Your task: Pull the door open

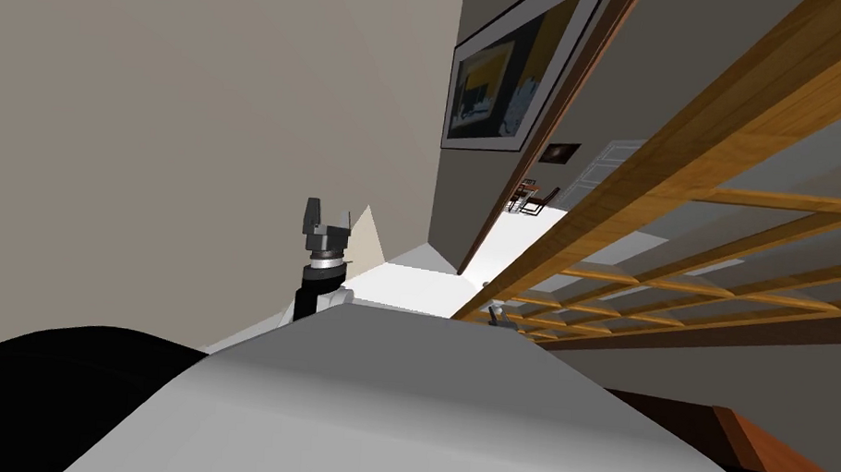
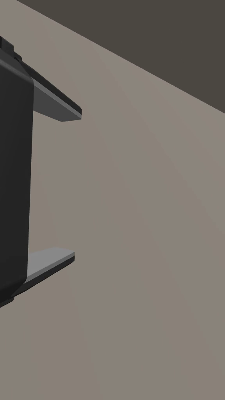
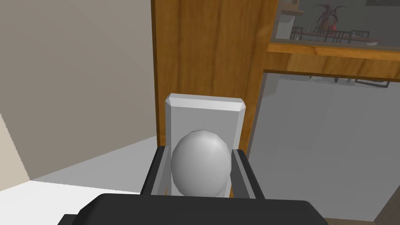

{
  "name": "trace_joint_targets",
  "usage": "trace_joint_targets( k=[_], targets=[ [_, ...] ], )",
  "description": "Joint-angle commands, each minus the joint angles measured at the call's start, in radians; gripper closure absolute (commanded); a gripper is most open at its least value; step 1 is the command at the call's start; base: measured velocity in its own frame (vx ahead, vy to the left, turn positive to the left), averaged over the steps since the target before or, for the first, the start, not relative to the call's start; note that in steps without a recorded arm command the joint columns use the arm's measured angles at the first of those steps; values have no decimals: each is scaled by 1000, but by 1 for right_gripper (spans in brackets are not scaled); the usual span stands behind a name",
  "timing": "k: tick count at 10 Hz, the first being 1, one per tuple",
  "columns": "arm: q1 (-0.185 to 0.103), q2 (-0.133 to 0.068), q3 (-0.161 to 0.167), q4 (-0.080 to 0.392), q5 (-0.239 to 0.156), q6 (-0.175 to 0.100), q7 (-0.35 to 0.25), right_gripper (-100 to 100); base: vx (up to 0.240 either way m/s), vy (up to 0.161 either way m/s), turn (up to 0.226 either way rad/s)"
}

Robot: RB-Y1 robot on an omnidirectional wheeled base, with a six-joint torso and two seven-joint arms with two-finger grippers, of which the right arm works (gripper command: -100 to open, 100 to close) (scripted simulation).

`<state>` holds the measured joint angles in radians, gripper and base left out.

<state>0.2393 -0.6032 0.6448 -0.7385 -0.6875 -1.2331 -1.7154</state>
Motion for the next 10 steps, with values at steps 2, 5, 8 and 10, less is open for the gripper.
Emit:
trace_joint_targets(
  k=[2, 5, 8, 10],
  targets=[
    [-3, -3, 13, 20, 5, -24, -14, 100, -218, -45, 118],
    [-7, -9, 28, 43, 9, -49, -30, 100, -213, -54, 143],
    [-10, -13, 39, 60, 13, -69, -43, 100, -170, -48, 108],
    [-12, -11, 42, 66, 14, -69, -45, 100, -133, -39, 62]
  ],
)
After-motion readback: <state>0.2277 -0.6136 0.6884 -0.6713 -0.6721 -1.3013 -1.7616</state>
